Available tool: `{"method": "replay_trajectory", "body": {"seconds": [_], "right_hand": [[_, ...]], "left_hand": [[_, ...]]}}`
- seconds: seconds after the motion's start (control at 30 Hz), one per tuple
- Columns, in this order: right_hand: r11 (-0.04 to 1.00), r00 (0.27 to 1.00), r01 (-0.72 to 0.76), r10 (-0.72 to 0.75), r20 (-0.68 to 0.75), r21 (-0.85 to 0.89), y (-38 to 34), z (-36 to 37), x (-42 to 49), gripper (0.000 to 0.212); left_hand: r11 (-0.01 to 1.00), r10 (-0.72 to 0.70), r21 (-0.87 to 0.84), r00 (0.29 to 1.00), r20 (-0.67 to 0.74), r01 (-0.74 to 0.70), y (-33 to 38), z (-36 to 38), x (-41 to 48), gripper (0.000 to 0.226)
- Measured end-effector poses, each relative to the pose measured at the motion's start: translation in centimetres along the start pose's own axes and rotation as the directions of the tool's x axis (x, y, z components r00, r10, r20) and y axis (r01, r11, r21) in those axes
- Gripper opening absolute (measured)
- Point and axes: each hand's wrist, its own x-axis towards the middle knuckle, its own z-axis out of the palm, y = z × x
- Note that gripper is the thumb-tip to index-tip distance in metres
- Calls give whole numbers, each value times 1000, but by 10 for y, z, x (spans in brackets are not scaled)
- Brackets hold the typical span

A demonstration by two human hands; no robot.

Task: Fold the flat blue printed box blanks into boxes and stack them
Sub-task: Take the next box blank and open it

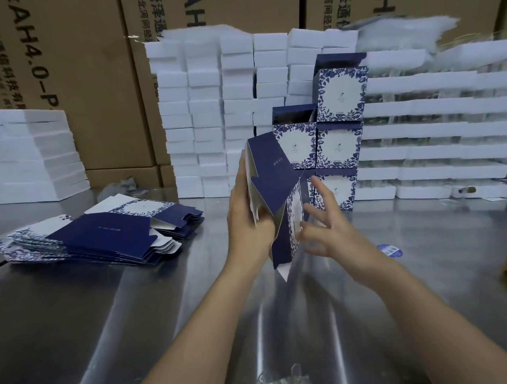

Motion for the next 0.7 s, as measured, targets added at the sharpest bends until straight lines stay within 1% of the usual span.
{"method": "replay_trajectory", "body": {"seconds": [0.07, 0.13, 0.17, 0.23, 0.3, 0.37, 0.43, 0.5, 0.57, 0.63, 0.7], "right_hand": [[1000, 999, 15, -15, -44, 6, -1, -4, 2, 97], [999, 1000, 16, -15, -24, 51, 0, -6, 2, 99], [997, 1000, 16, -16, 0, 72, 0, -4, 2, 101], [996, 999, 18, -22, 43, 85, 1, 1, 3, 106], [998, 998, 27, -30, 53, 62, 2, 6, 3, 116], [998, 999, 8, -10, 42, 60, 2, 7, 4, 123], [996, 999, -19, 15, 38, 91, -1, 5, 4, 122], [996, 998, -27, 22, 50, 88, -3, 1, 5, 115], [997, 997, -45, 41, 60, 56, -4, -4, 6, 102], [996, 995, -77, 73, 65, 48, -3, -13, 8, 87], [994, 995, -95, 92, 41, 62, -3, -22, 9, 75]], "left_hand": [[1000, -14, -27, 1000, 6, 15, 0, -3, 4, 72], [1000, -8, -12, 1000, 16, 8, 1, -5, 2, 69], [1000, 4, 6, 1000, 31, -4, 2, -5, 0, 71], [999, 23, 29, 997, 70, -25, 6, -1, -6, 86], [998, 34, 47, 995, 90, -39, 8, 4, -9, 96], [998, 40, 48, 996, 84, -44, 8, 5, -9, 96], [999, 16, 29, 998, 61, -18, 10, 3, -7, 94], [999, 23, 42, 999, 41, -25, 14, 1, -6, 87], [994, 63, 84, 998, 21, -65, 16, -3, -5, 83], [994, 54, 92, 998, -20, -52, 17, -8, -3, 85], [994, 41, 99, 997, -58, -35, 18, -14, -1, 86]]}}
